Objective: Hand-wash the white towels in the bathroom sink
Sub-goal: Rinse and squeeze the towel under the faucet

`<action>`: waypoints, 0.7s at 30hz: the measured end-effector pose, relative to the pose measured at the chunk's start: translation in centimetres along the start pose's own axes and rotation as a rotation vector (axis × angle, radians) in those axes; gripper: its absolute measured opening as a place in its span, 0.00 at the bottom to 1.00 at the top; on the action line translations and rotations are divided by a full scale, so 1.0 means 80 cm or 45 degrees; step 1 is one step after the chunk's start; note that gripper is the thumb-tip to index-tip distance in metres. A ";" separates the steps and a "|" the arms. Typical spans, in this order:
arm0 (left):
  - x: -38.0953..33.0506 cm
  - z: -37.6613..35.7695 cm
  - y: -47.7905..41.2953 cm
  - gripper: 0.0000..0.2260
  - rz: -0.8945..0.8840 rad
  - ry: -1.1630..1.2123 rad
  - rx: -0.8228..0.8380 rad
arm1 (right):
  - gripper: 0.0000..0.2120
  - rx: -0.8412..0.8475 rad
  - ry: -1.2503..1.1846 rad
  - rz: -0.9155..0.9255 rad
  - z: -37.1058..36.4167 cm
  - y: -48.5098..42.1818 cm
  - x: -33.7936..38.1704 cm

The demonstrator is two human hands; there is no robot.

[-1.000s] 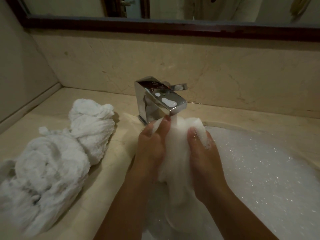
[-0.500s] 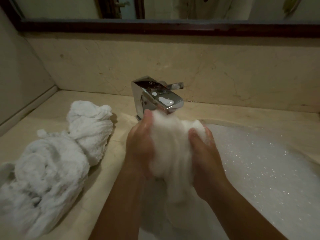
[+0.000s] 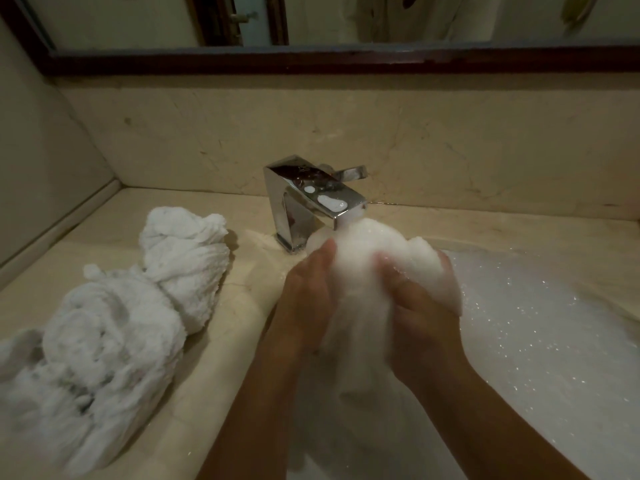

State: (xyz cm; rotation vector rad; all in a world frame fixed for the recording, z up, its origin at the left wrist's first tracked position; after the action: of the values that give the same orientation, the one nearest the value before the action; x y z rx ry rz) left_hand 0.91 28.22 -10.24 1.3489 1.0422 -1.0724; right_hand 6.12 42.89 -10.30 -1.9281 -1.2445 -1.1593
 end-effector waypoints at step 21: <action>-0.023 0.001 0.007 0.11 -0.136 -0.067 -0.036 | 0.16 0.012 -0.076 -0.217 -0.003 0.000 -0.017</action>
State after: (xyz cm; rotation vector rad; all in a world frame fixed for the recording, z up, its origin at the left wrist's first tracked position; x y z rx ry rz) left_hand 1.09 28.08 -8.29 1.2478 1.0967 -1.1620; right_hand 5.77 42.10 -11.35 -1.8920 -1.4680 -1.1844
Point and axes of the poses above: each hand's wrist, its own y-axis away from the middle knuckle, its own z-axis out of the back of the hand, x = y × z, the point moved 8 cm from there along -y, towards the middle knuckle, and after that the axes turned 4 degrees about z, right-handed, at the moved point
